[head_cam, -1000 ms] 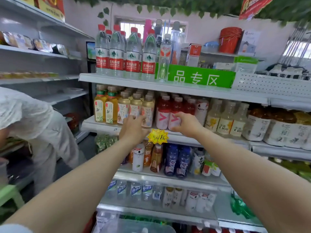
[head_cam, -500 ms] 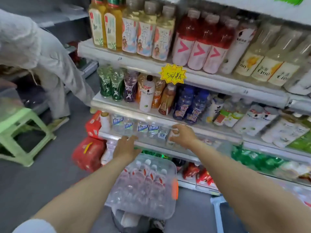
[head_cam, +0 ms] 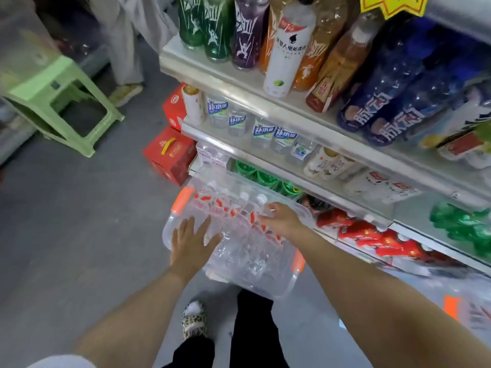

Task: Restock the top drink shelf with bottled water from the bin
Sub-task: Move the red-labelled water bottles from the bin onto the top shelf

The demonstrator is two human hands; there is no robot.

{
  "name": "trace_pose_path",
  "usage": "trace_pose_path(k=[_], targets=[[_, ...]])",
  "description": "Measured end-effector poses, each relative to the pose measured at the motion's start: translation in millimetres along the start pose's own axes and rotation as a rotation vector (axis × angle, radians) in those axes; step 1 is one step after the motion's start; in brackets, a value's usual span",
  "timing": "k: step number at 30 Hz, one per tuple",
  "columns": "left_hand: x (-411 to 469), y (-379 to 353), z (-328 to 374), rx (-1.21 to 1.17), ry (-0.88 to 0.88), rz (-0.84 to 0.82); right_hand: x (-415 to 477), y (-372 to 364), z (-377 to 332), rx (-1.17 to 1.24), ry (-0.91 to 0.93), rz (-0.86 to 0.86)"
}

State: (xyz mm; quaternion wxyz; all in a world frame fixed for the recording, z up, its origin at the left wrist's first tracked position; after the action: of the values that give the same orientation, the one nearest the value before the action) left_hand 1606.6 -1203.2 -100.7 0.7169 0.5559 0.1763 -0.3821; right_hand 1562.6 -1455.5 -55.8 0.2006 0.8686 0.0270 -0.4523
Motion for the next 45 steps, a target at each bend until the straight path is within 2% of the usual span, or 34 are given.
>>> trace_pose_path(k=[4,7,15,21,25,29,33,40,45], targets=[[1,-16,-2,0.133,-0.001,0.042,36,-6,13,0.246,-0.098,-0.034],[-1,-18,-1,0.139,-0.011,0.091,59,-7,15,0.362,-0.155,-0.076],[5,-25,-1,0.183,0.067,0.058,89,-10,10,0.526,-0.287,-0.113],[6,-28,-3,0.174,0.076,0.056,91,-28,-16,0.7,-0.179,-0.18],[7,-28,-6,0.164,0.065,0.056,92,-36,-22,0.682,-0.154,-0.169],[7,-28,-8,0.167,0.049,0.061,91,-36,-19,0.775,-0.177,-0.203],[6,-25,-10,0.13,0.029,0.035,89,-45,-17,0.791,-0.1,-0.222],[-4,1,0,-0.019,0.0,-0.079,51,-43,-23,0.736,0.003,-0.01],[-26,51,29,-0.187,-0.17,-0.085,-10,-5,-61,0.638,0.159,0.157]])
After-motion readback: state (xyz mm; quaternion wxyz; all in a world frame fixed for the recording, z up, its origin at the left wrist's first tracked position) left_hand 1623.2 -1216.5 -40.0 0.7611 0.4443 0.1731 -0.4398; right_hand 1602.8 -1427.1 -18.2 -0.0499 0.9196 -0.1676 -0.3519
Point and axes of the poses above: each hand's wrist, its own x-axis towards the middle knuckle, its own y-axis out of the back of the hand, z = x × y, the point moved 2 cm from there along x, towards the middle knuckle, and after that the axes turned 15 degrees about -z, right-handed, at the moved point
